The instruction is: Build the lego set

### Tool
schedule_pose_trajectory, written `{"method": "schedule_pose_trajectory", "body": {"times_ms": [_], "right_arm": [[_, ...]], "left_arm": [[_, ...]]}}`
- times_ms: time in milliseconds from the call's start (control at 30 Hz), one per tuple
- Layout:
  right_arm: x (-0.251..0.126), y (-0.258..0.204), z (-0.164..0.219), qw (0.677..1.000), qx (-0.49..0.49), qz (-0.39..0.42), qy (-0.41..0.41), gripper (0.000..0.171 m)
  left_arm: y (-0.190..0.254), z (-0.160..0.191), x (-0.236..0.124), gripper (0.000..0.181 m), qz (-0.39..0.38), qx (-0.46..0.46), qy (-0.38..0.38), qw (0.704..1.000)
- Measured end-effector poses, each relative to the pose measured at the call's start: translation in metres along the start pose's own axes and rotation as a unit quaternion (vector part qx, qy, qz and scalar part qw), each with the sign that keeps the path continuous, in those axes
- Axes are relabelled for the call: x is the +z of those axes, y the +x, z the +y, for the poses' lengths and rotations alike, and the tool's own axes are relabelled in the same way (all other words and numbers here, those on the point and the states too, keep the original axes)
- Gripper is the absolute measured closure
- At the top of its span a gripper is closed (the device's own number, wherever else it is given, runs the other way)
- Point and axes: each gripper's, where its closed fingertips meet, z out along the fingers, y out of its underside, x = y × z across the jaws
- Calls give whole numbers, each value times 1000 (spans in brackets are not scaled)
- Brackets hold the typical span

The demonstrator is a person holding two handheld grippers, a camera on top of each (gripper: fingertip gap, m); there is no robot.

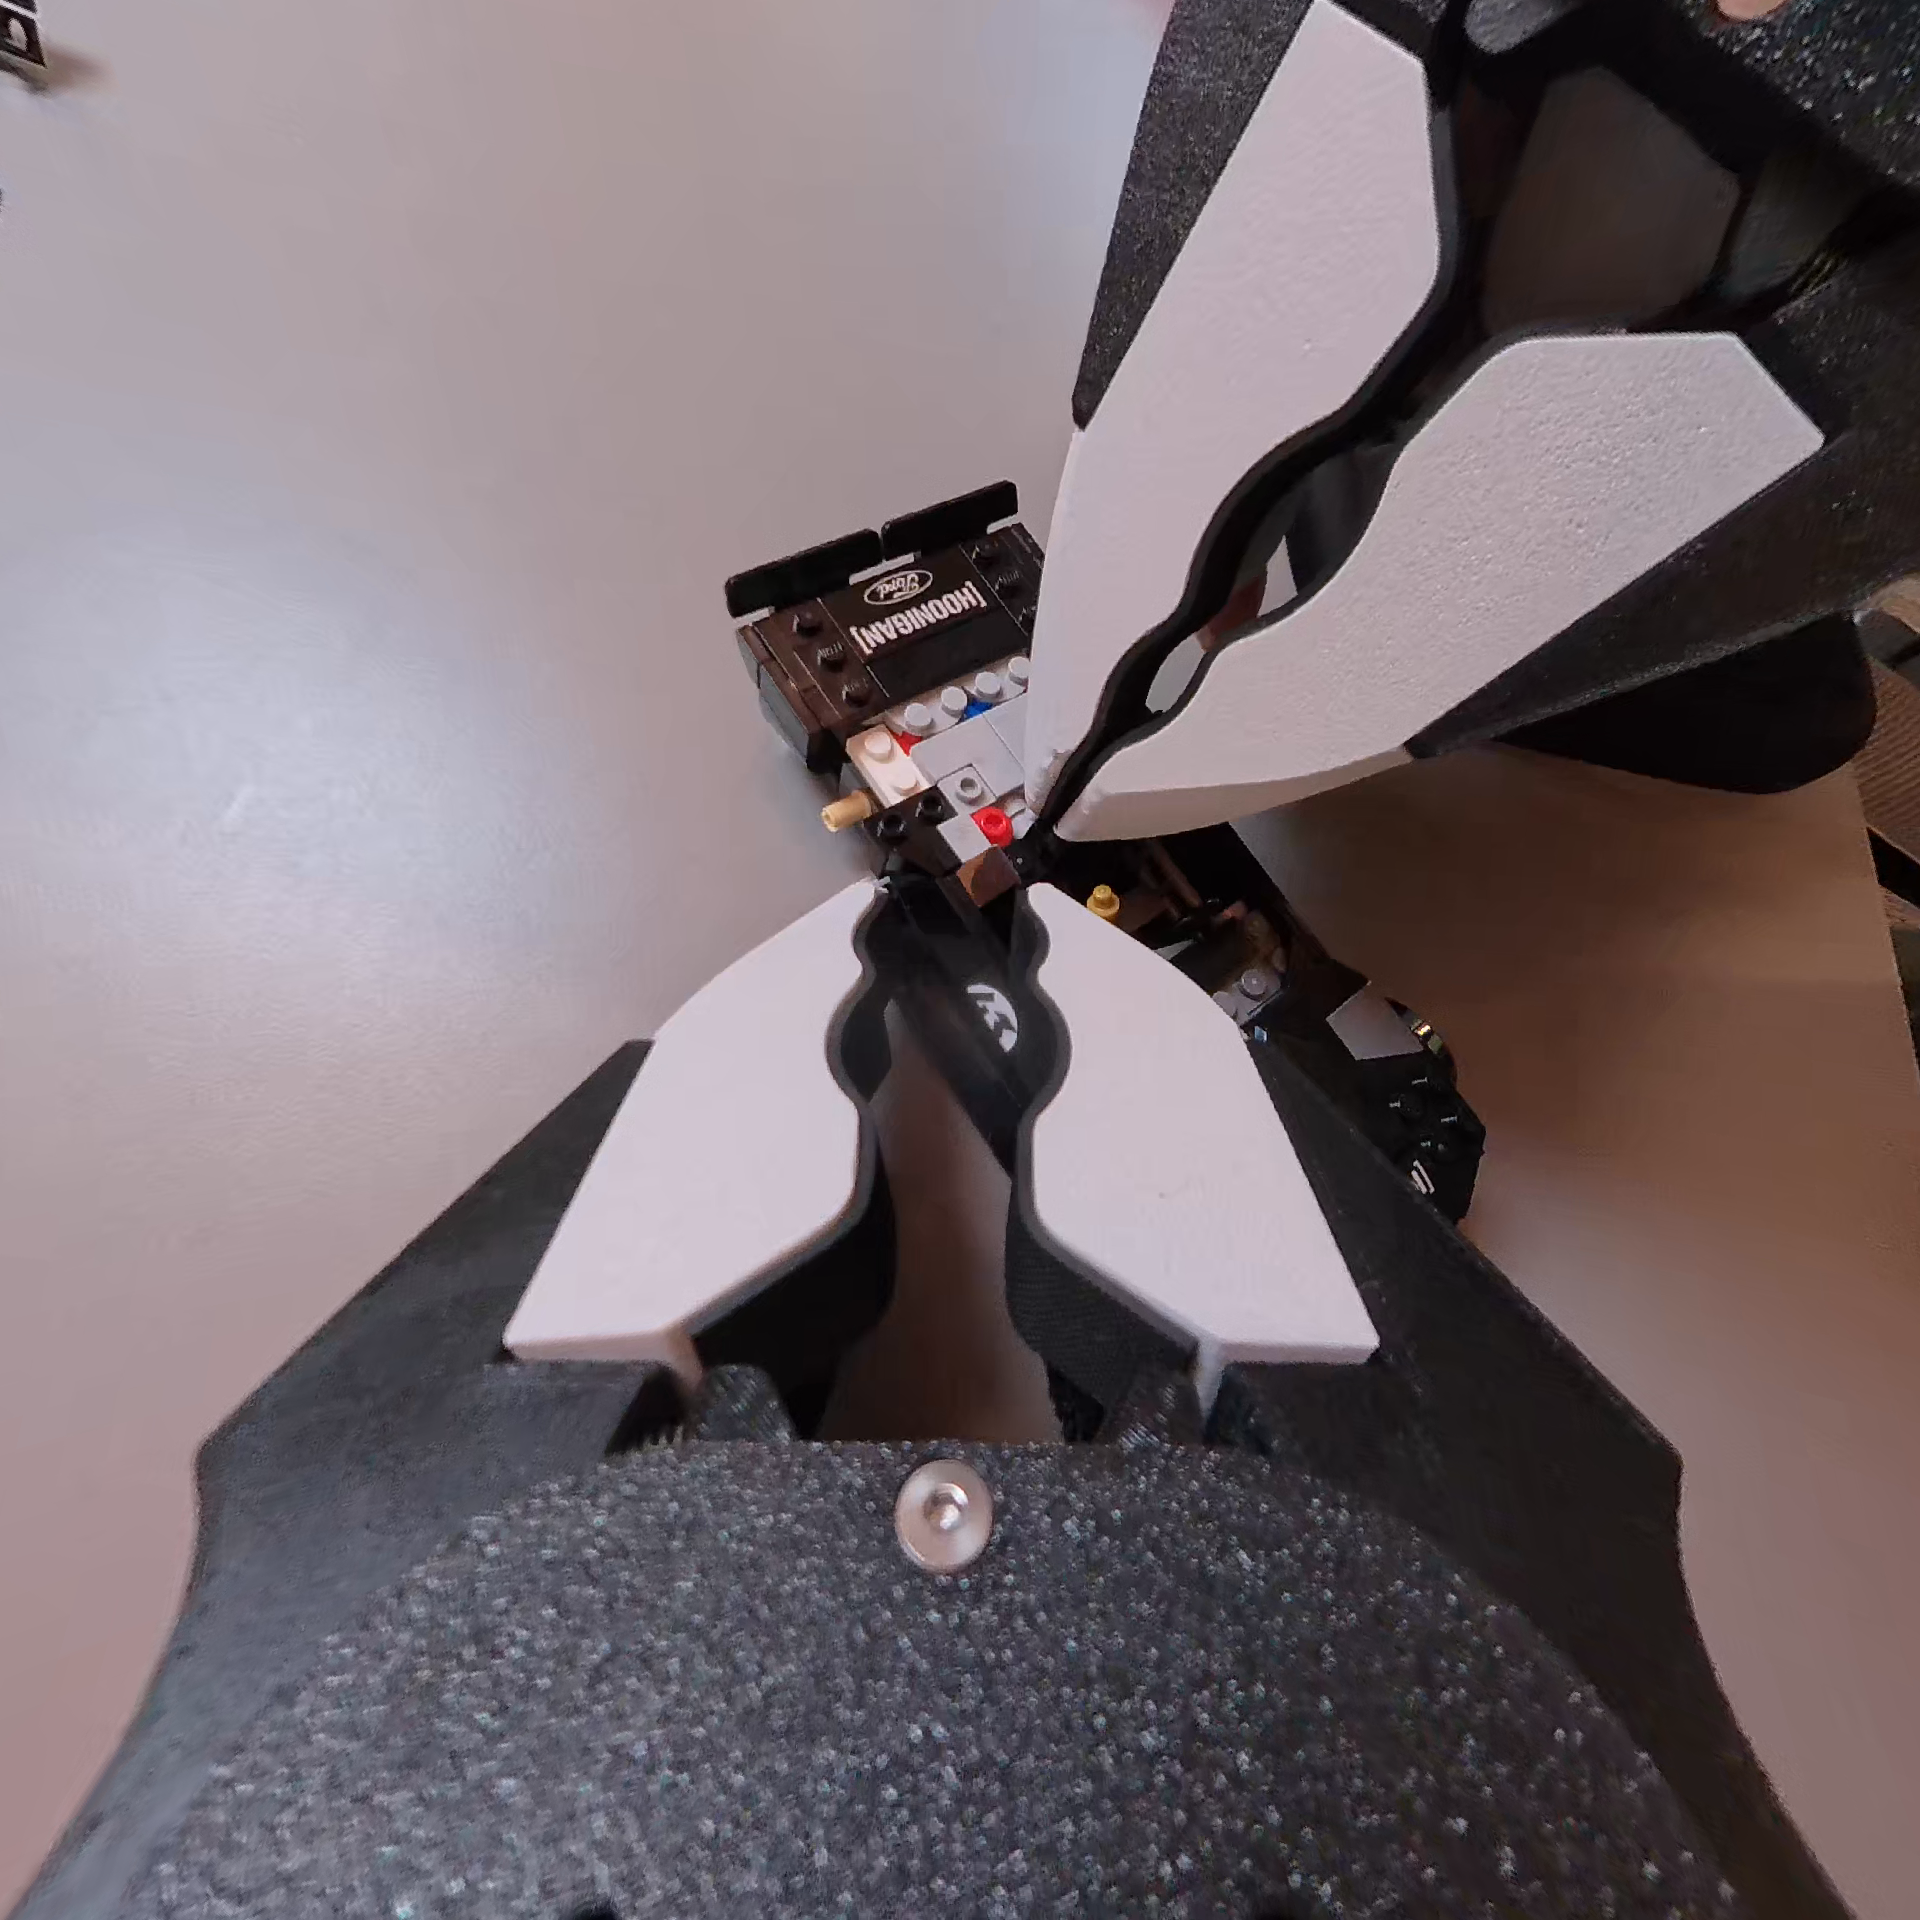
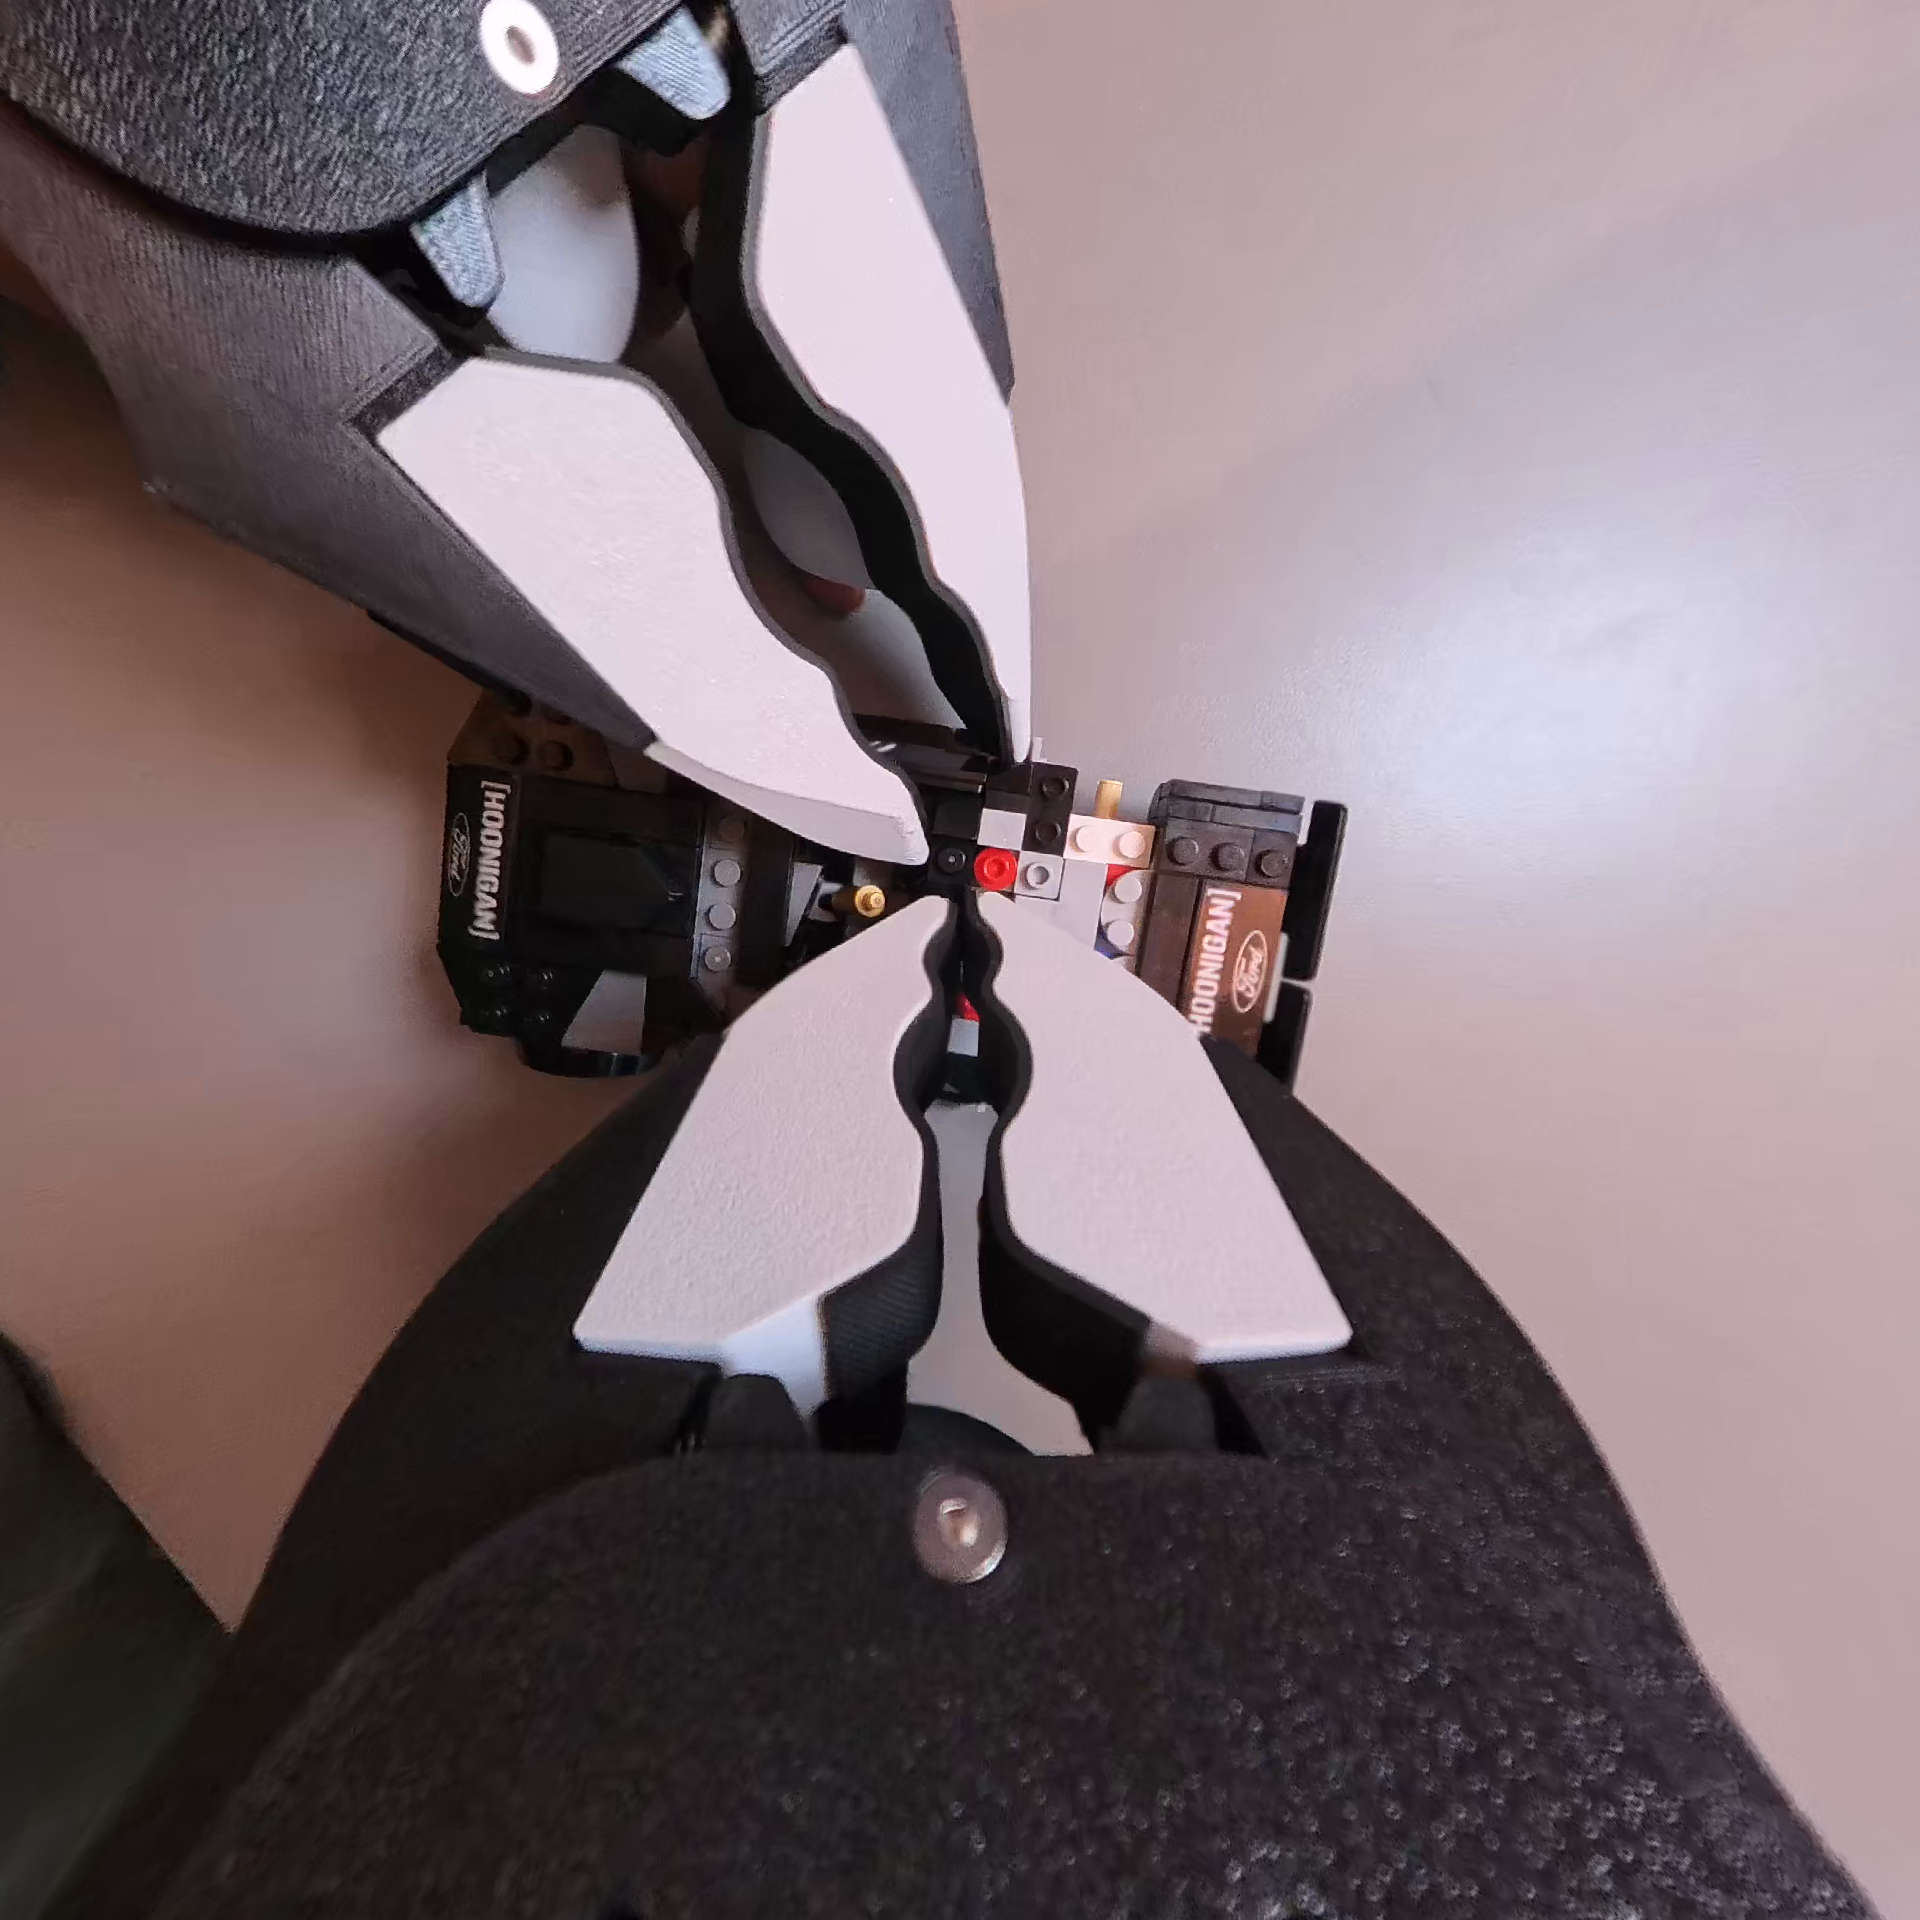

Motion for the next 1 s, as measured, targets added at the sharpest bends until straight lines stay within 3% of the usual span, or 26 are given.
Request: {"method": "schedule_pose_trajectory", "body": {"times_ms": [167,433,1000], "right_arm": [[-33,10,-21,992,56,-26,108,171],[-18,-3,9,998,37,4,50,171],[-11,-1,18,999,45,-1,-14,171]], "left_arm": [[0,-1,1,159,-4,-6,2,1000],[0,-1,1,159,-11,-3,2,1000],[-2,-2,1,160,-25,5,-1,1000]]}}
